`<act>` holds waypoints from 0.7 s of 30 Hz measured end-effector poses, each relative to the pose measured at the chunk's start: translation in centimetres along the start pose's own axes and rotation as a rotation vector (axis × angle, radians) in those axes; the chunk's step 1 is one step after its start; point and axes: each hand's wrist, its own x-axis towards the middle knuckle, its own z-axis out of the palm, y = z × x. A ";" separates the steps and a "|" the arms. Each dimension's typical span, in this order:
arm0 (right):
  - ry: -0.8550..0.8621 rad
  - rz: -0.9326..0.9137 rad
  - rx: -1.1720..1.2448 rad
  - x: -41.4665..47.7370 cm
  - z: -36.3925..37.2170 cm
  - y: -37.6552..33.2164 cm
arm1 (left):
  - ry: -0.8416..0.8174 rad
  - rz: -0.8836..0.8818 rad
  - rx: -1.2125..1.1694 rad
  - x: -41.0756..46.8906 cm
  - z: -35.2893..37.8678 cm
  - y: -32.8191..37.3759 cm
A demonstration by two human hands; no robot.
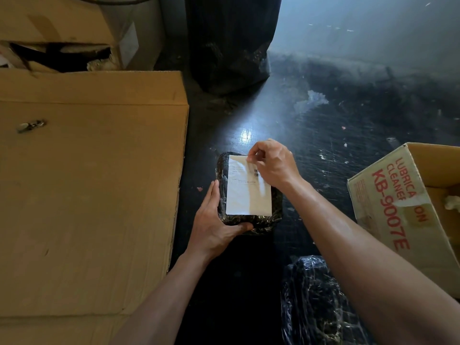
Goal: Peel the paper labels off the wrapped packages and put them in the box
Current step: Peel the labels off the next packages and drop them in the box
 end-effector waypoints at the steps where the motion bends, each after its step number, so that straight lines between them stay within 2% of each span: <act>1: 0.009 -0.017 0.004 -0.2 0.1 0.1 | 0.001 -0.003 -0.001 0.1 0.0 0.0; 8: 0.074 -0.074 0.032 -1.2 0.0 0.4 | 0.005 -0.023 0.014 0.4 -0.1 0.0; 21: 0.074 -0.131 0.086 -3.2 -1.0 0.3 | 0.020 -0.012 0.021 0.1 -0.1 0.4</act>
